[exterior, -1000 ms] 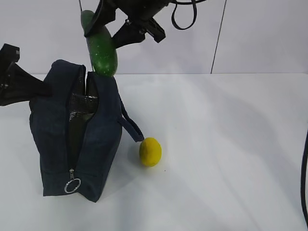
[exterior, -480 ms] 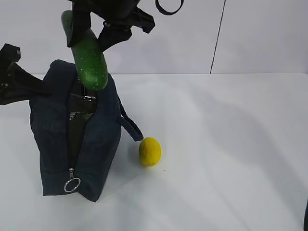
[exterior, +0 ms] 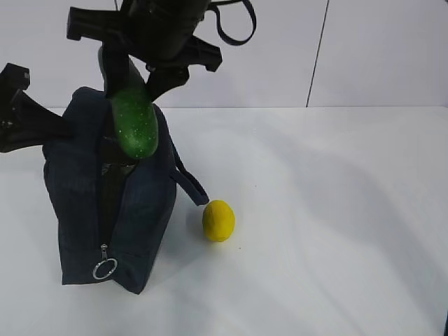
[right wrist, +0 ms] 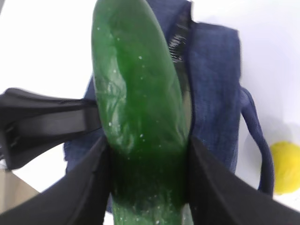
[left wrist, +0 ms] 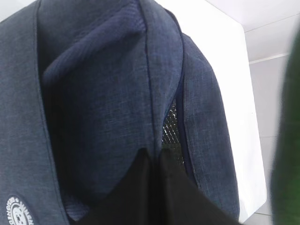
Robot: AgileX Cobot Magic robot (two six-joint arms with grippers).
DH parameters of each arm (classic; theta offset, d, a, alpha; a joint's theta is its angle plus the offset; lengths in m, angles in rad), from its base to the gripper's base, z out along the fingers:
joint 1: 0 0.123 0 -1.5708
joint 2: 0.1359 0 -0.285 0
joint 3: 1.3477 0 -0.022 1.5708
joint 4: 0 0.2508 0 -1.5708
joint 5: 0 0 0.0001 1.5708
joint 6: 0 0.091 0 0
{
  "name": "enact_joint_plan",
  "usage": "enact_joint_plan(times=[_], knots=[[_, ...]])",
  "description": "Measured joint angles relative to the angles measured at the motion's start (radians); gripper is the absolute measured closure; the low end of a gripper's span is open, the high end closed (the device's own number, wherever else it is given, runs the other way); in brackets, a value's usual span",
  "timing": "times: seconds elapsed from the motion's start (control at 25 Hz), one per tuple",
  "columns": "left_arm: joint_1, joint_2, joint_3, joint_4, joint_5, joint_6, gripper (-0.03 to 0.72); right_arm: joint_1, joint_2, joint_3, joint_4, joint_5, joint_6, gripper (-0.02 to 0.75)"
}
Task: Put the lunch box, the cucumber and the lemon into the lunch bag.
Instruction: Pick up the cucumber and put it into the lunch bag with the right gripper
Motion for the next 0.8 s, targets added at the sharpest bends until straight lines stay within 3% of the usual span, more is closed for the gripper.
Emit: enact_joint_plan(times=[0.32,0.8], knots=[[0.0,0.0,0.0,-0.006,-0.011,0.004,0.692,0.0,0.019,0.044,0.02,-0.013,0.164,0.382],[0.0,0.0,0.0,-0.01,-0.019,0.006,0.692,0.0,0.131,0.045,0.093,-0.006,0.18,0.382]])
